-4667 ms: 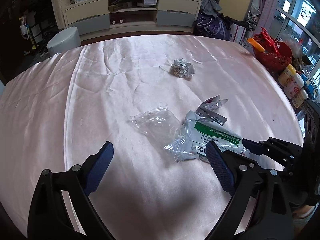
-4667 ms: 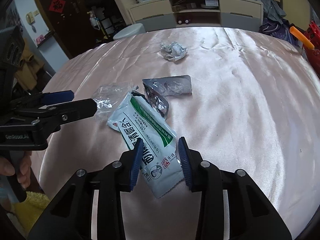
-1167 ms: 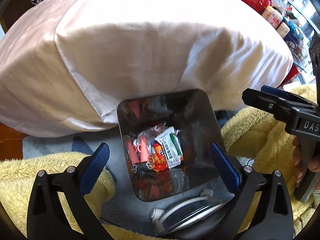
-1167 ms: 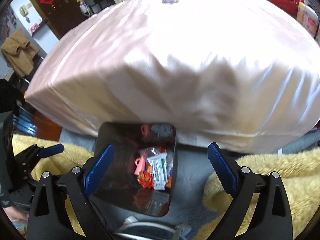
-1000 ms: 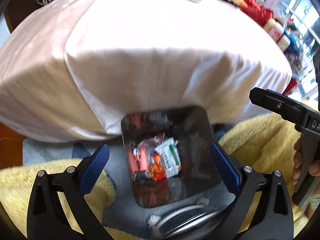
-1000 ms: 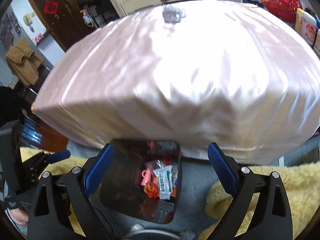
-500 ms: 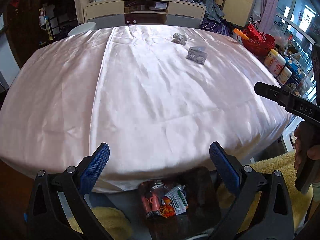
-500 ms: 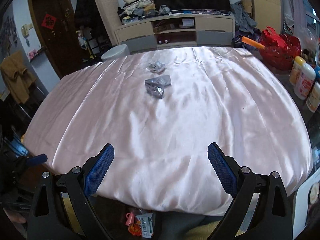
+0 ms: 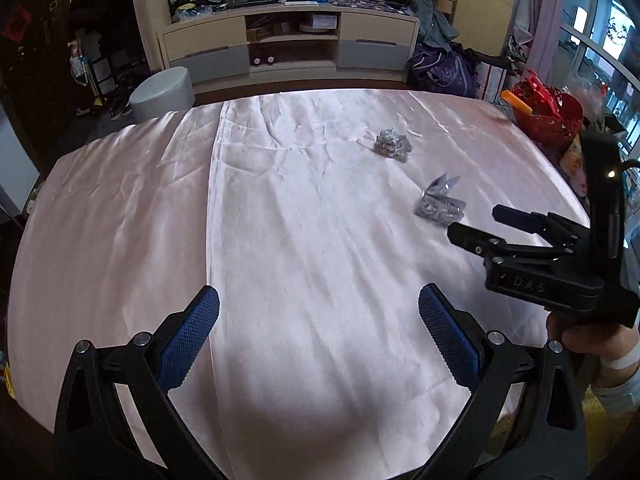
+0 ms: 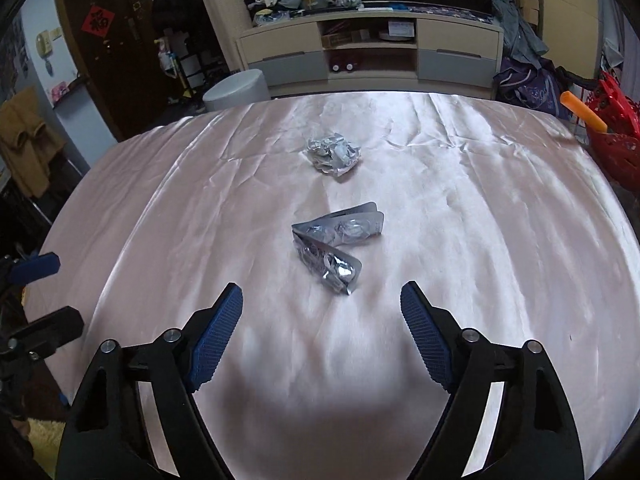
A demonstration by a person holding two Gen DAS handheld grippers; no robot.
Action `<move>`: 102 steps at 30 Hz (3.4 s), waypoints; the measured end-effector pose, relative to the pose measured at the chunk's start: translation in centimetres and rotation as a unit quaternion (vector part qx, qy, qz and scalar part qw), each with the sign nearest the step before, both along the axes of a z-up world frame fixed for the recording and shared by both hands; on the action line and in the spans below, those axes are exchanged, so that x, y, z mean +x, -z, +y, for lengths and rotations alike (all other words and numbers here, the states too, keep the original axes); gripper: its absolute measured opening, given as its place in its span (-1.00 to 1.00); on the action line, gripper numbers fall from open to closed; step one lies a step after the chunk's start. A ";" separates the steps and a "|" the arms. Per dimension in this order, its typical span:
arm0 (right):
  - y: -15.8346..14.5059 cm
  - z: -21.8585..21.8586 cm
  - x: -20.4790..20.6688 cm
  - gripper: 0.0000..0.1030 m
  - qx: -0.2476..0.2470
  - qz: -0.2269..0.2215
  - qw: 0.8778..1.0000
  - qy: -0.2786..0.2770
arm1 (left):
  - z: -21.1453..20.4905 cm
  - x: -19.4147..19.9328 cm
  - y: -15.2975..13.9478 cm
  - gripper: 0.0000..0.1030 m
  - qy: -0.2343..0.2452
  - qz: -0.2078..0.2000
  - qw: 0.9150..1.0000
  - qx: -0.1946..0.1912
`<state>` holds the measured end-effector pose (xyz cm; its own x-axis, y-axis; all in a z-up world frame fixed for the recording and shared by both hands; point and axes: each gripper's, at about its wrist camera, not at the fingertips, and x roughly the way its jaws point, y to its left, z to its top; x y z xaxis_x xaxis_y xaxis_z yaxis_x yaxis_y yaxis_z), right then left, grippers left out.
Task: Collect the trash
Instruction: 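Grasp the silver blister pack with the right tool while the left tool grasps the foil ball, then lower both tools over the bin and open them to drop the blister pack and foil ball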
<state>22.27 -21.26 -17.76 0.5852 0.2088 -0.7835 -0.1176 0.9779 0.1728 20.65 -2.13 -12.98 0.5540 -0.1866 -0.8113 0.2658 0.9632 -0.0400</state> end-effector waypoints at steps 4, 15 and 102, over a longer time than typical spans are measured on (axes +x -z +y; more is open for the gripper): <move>0.8 0.3 2.1 0.55 -0.002 0.003 1.000 -0.002 | -0.7 3.1 -0.5 0.83 0.006 0.001 1.000 -0.007; 1.5 0.3 3.8 0.04 -0.034 0.011 0.999 -0.020 | -4.0 10.6 0.2 0.83 0.032 0.013 0.999 -0.008; 4.4 2.9 -29.3 0.04 0.030 0.046 0.998 -0.023 | 1.3 -27.3 11.6 -0.60 0.013 0.081 0.995 -0.052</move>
<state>-7.02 -18.41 -22.14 0.5002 0.2821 -0.8187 -0.1434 0.9594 0.2430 -6.65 -0.88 -24.53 0.4112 -0.2867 -0.8653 0.2718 0.9446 -0.1838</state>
